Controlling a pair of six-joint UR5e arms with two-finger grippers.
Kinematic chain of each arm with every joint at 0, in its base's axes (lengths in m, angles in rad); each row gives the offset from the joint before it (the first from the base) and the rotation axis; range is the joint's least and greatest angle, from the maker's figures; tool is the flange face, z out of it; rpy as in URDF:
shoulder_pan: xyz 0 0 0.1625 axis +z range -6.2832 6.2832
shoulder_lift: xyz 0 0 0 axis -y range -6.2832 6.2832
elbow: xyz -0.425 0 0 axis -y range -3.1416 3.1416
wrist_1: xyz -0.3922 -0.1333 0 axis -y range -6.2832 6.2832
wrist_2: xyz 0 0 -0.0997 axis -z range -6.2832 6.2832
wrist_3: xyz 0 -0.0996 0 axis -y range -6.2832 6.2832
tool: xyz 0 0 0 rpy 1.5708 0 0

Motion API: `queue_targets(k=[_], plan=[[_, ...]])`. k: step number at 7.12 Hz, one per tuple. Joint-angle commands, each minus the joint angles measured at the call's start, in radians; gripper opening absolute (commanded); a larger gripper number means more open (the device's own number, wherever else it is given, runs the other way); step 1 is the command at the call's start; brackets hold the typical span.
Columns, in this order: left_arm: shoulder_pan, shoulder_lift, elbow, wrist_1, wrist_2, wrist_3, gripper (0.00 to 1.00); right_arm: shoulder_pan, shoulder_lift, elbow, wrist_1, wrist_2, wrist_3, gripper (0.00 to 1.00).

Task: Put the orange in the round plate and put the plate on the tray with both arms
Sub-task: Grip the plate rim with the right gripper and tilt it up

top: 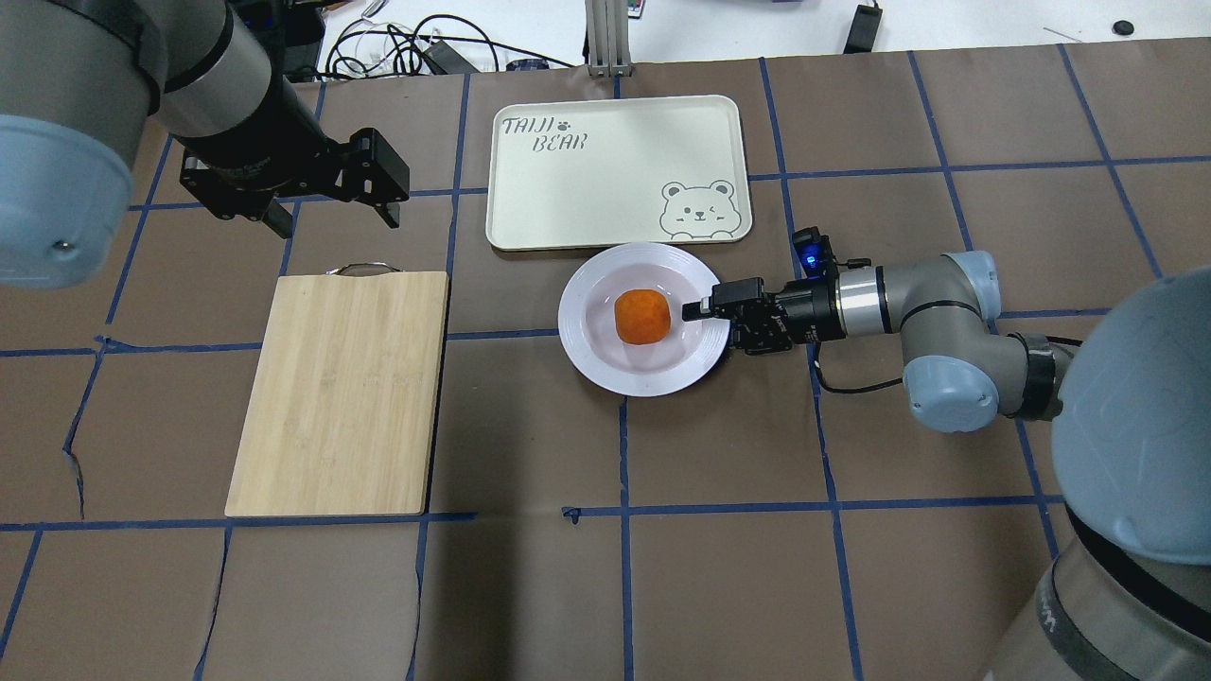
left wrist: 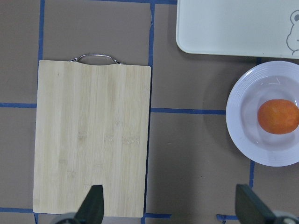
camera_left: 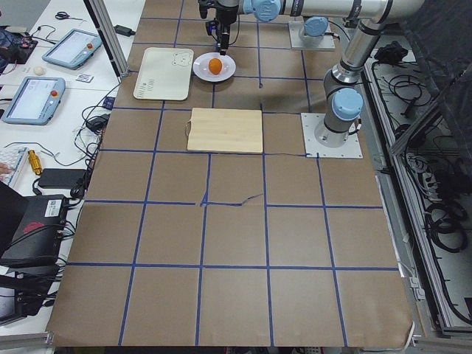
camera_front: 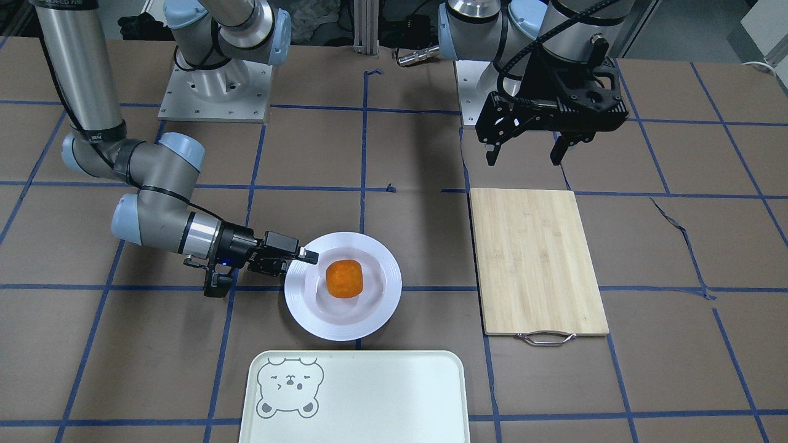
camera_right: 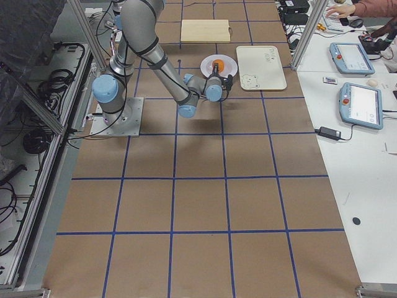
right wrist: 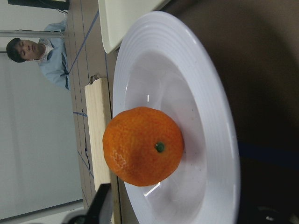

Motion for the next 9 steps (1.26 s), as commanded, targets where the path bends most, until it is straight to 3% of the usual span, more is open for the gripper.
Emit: queue_targets(k=[1, 2, 3, 6, 8, 9], plan=[[0.000, 0.000, 0.001, 0.000, 0.001, 0.000, 1.00, 0.001, 0.000, 0.001, 0.001, 0.000, 0.000, 0.27], [0.000, 0.002, 0.001, 0.000, 0.001, 0.000, 1.00, 0.001, 0.000, -0.001, 0.001, 0.006, 0.000, 0.11], [0.000, 0.002, 0.001, 0.000, 0.001, 0.000, 1.00, 0.001, 0.000, -0.001, 0.001, 0.004, 0.000, 0.03], [0.000, 0.005, 0.001, -0.001, 0.002, 0.000, 1.00, -0.001, -0.014, -0.008, 0.059, 0.017, 0.010, 0.00], [-0.002, 0.005, -0.001, -0.006, 0.004, 0.001, 1.00, -0.004, -0.069, -0.021, 0.061, 0.021, 0.135, 0.00], [-0.003, 0.005, -0.001, -0.007, 0.004, 0.001, 1.00, -0.002, -0.077, -0.082, 0.058, 0.058, 0.227, 0.00]])
